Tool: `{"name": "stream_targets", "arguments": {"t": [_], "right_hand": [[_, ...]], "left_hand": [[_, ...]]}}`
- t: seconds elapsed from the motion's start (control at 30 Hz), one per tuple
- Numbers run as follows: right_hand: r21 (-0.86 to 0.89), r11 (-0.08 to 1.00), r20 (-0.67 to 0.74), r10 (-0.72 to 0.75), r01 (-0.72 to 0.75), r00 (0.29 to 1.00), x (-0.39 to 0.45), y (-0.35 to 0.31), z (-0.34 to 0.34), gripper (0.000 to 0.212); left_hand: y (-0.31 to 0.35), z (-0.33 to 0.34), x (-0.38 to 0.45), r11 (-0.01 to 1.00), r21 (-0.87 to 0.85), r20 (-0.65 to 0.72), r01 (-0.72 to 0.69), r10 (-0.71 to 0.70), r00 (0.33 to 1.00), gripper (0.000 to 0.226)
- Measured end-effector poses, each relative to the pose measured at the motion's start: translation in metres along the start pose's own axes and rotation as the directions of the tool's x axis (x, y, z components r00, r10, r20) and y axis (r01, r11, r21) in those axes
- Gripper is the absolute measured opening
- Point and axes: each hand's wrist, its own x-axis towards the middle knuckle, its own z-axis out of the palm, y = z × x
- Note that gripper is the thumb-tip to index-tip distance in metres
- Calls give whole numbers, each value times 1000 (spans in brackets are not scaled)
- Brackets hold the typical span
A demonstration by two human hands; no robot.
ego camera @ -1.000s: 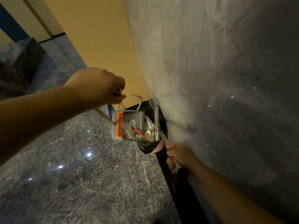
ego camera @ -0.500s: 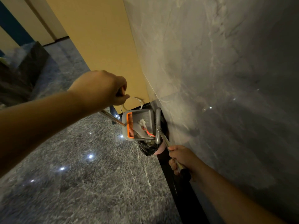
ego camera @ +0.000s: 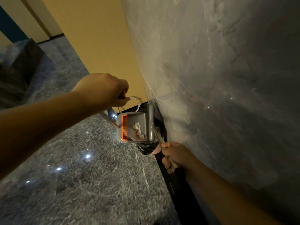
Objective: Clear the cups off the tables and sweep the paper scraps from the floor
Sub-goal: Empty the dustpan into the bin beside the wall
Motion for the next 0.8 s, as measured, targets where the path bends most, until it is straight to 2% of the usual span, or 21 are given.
{"name": "stream_targets", "arguments": {"t": [0.1,0.23,0.37,0.5,0.6,0.73,0.8], "right_hand": [[-62,998,-31,-33,31,999,2,4,-2,34],[-48,999,-55,-13,10,998,4,6,-6,28],[-20,1000,-51,-16,15,999,6,6,-6,29],[-53,997,-55,-51,48,997,5,6,-6,28],[-23,999,-65,-41,39,997,5,4,-9,28],[-4,1000,-65,-21,21,998,6,5,-8,31],[2,1000,-67,-29,29,997,6,5,-8,30]], "left_hand": [[2,-5,2,998,46,3,-50,50,999,29],[6,-3,2,994,83,80,-71,64,995,29],[0,-6,8,997,69,0,-44,44,999,28],[12,1,8,968,132,87,-212,201,976,28],[7,-2,13,979,135,42,-150,145,989,29],[10,2,13,945,198,103,-261,245,964,28],[5,-3,17,969,166,47,-183,178,983,28]]}}
